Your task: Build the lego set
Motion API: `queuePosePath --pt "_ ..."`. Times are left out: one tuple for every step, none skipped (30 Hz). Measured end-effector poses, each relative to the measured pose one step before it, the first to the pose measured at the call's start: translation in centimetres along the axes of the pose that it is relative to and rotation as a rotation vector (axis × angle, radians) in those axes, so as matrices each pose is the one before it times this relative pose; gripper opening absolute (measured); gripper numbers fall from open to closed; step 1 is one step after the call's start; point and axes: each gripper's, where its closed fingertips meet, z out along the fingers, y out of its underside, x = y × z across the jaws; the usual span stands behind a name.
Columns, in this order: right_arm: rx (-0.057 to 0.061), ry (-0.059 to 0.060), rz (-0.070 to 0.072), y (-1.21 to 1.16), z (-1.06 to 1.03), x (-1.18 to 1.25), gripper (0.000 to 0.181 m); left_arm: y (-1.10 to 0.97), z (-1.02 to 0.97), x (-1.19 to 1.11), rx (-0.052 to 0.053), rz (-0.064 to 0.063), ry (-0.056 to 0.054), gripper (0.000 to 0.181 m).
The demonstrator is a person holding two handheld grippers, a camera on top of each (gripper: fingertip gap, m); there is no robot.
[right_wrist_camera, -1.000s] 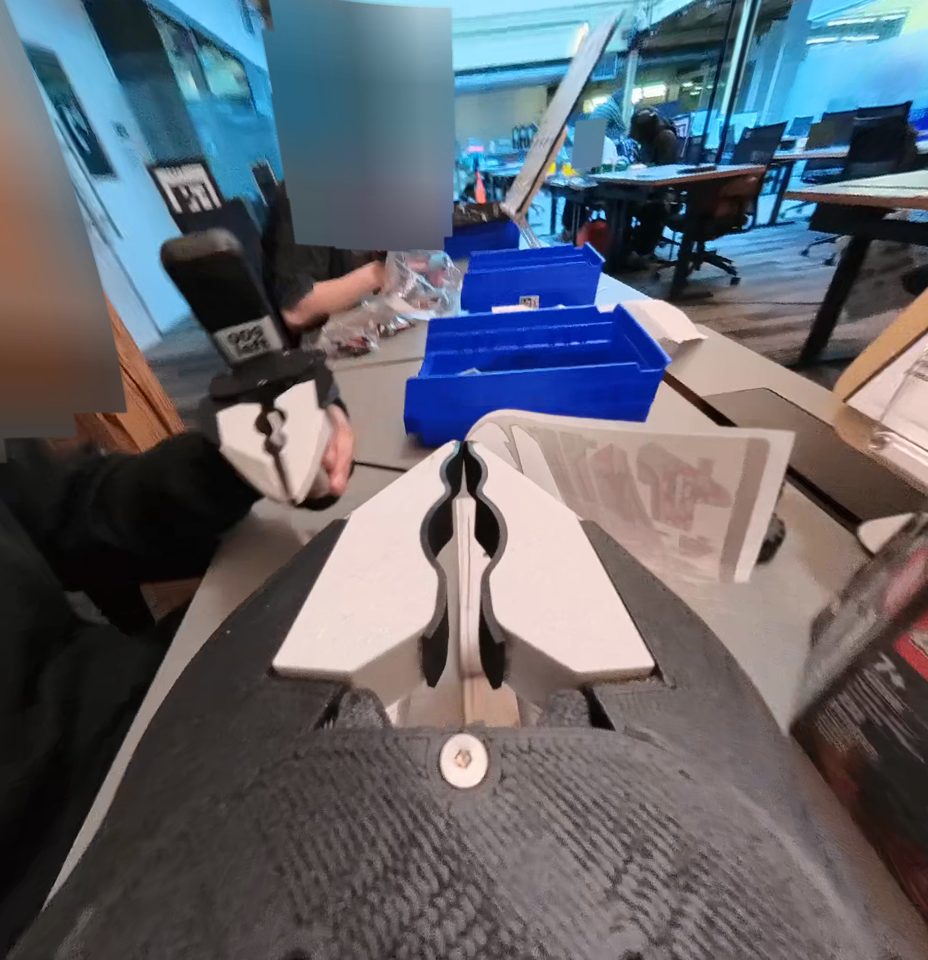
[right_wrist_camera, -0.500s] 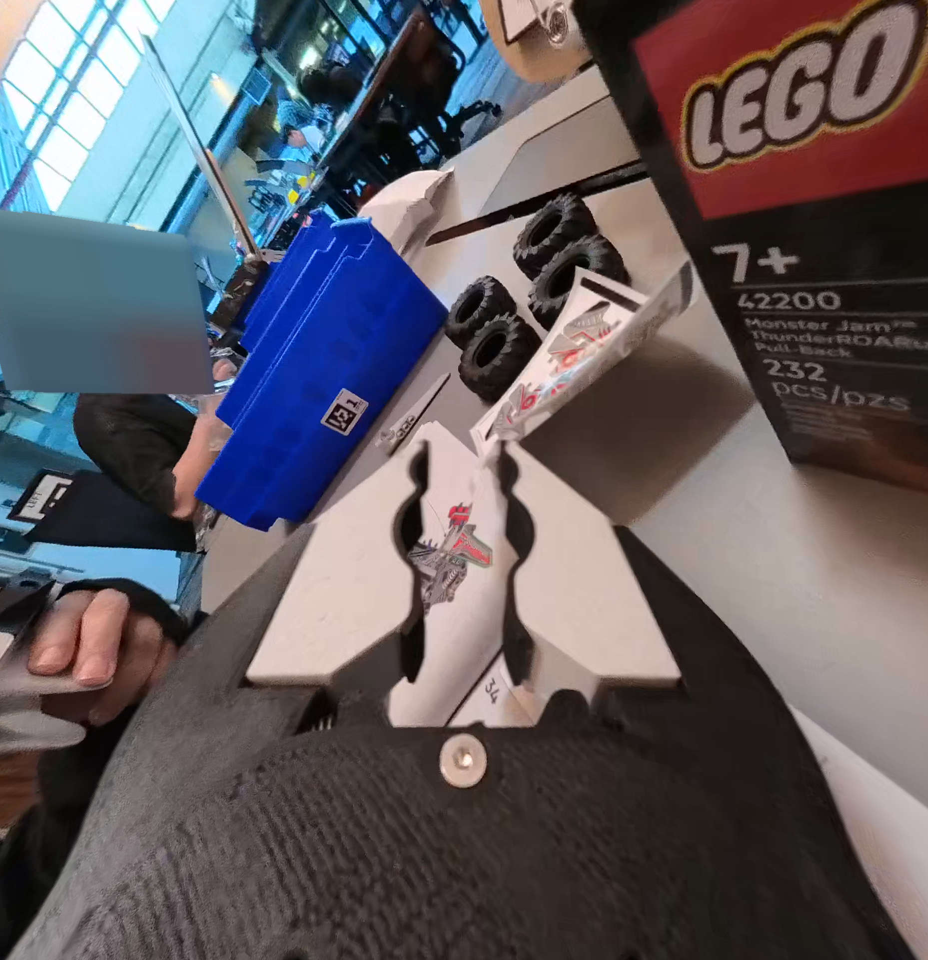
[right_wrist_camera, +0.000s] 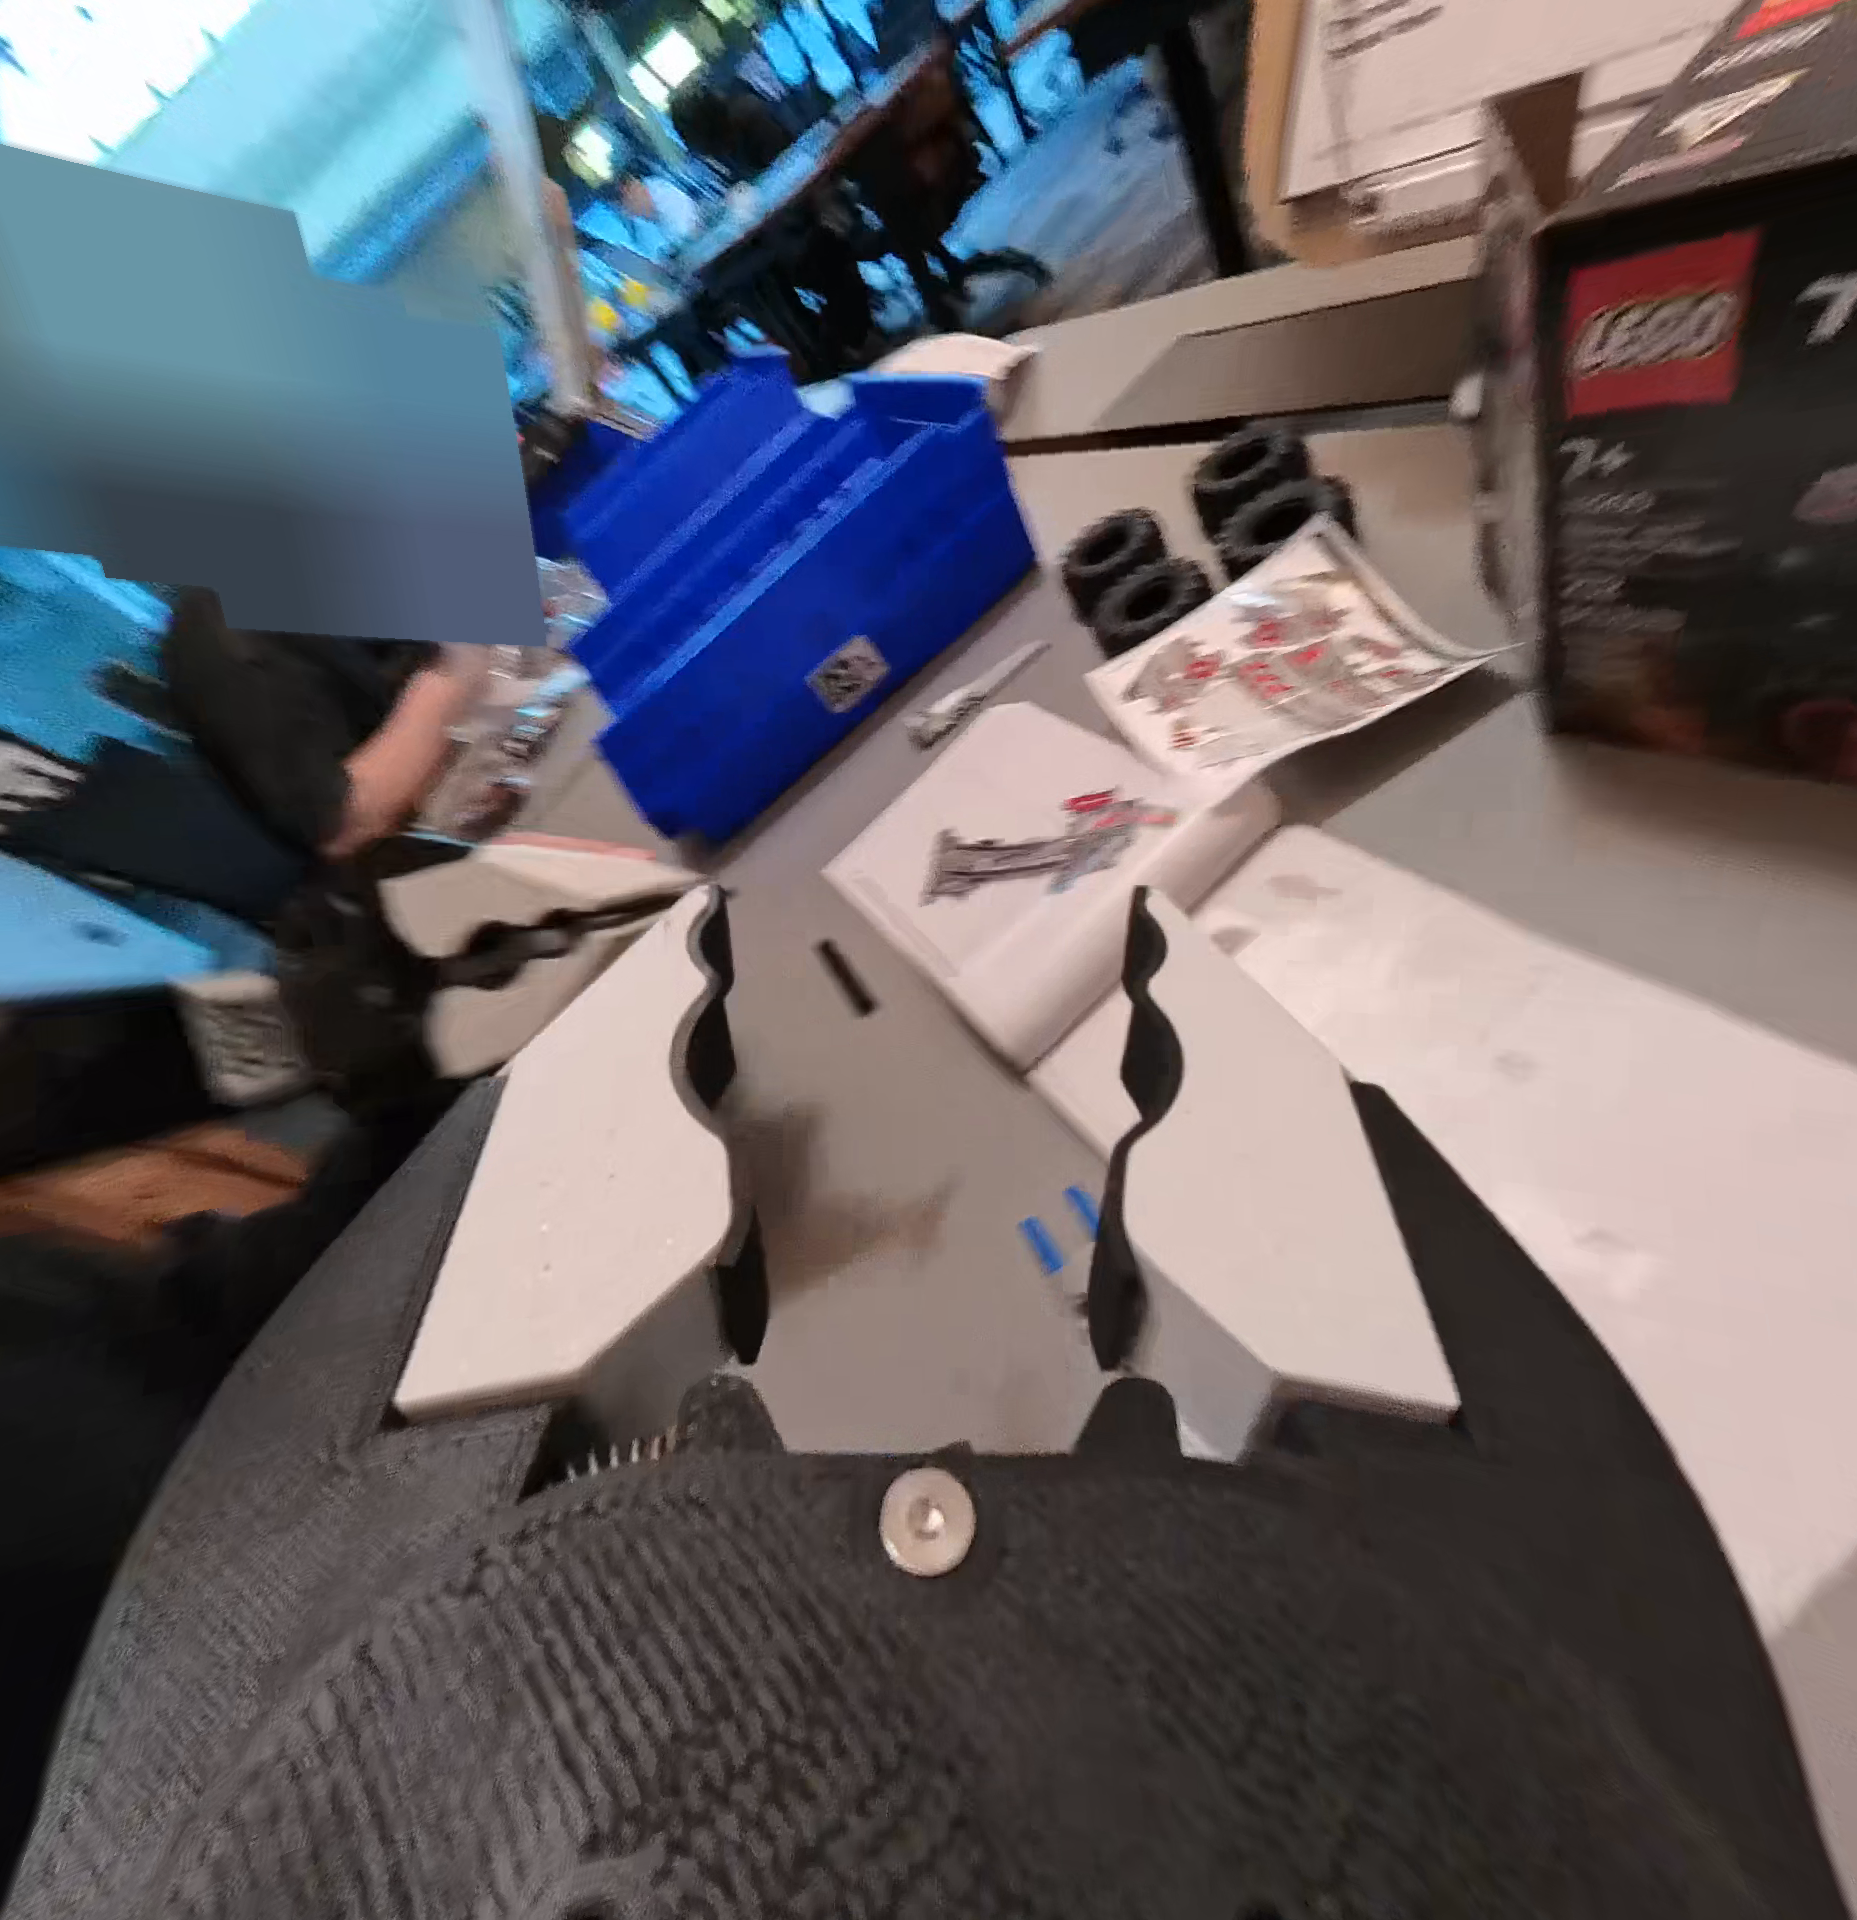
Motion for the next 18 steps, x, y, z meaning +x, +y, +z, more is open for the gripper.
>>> queuePosePath --pt "0.0195 -0.0560 0.0411 0.559 -0.739 -1.029 0.068 -0.222 0.418 0.217 -0.0307 0.1525 -0.0738 0.000" --pt "0.0111 -0.0347 0.0319 0.703 -0.563 -0.637 0.063 -0.322 0.377 0.305 -0.0336 0.1577 -0.0697 0.000" --pt "0.0122 -0.0178 0.0234 0.636 -0.453 -0.320 0.060 -0.435 0.309 0.248 -0.0328 0.1498 -0.0703 0.000" --pt "0.0133 -0.0160 0.0193 0.515 -0.393 -0.251 0.053 -0.678 0.193 0.354 -0.0152 0.1268 -0.0570 0.000" --pt "0.0138 -0.0214 0.0208 0.390 -0.330 -0.282 0.046 -0.915 0.095 0.464 0.0066 0.0843 -0.0375 0.000" --pt "0.0154 -0.0225 0.0195 0.278 -0.271 -0.249 0.043 -0.841 0.041 0.372 0.0104 0.0424 -0.0249 0.000" --pt "0.0096 -0.0114 0.0142 0.251 -0.241 0.012 0.039 -0.618 0.023 0.187 0.0047 0.0207 -0.0164 0.000" --pt "0.0036 0.0082 0.0153 0.256 -0.252 0.412 0.035 -0.422 0.013 -0.232 0.0009 0.0068 -0.0237 0.000" --pt "0.0117 0.0143 0.0248 0.095 -0.252 0.558 0.035 -0.358 0.005 -0.574 0.0026 -0.0061 -0.0319 0.000" --pt "0.0221 -0.0129 0.0353 -0.075 -0.237 0.134 0.035 -0.335 0.027 -0.573 0.0051 -0.0103 -0.0264 0.000" --pt "0.0192 -0.0419 0.0421 -0.048 -0.203 -0.359 0.030 -0.319 0.066 -0.431 0.0047 -0.0026 -0.0206 0.000" --pt "0.0153 -0.0496 0.0451 -0.009 -0.156 -0.519 0.026 -0.307 0.079 -0.232 0.0062 0.0118 -0.0163 0.000" --pt "0.0149 -0.0411 0.0436 -0.037 -0.098 -0.429 0.023 -0.297 0.074 -0.059 0.0084 0.0237 -0.0123 0.000" --pt "0.0123 -0.0309 0.0374 0.006 -0.083 -0.292 0.021 -0.276 0.050 -0.020 0.0089 0.0292 -0.0141 0.000" --pt "0.0067 -0.0242 0.0294 0.055 -0.078 -0.184 0.020 -0.283 0.017 0.000 0.0096 0.0298 -0.0135 0.000" --pt "0.0053 -0.0177 0.0212 0.076 -0.093 -0.097 0.020 -0.285 0.026 0.080 0.0104 0.0267 -0.0046 0.000" --pt "0.0081 -0.0142 0.0214 0.025 -0.088 -0.036 0.021 -0.227 0.030 0.094 0.0081 0.0203 -0.0010 0.000" --pt "0.0112 -0.0179 0.0243 -0.027 -0.097 -0.077 0.019 -0.145 0.045 0.072 0.0036 0.0132 -0.0004 0.000"
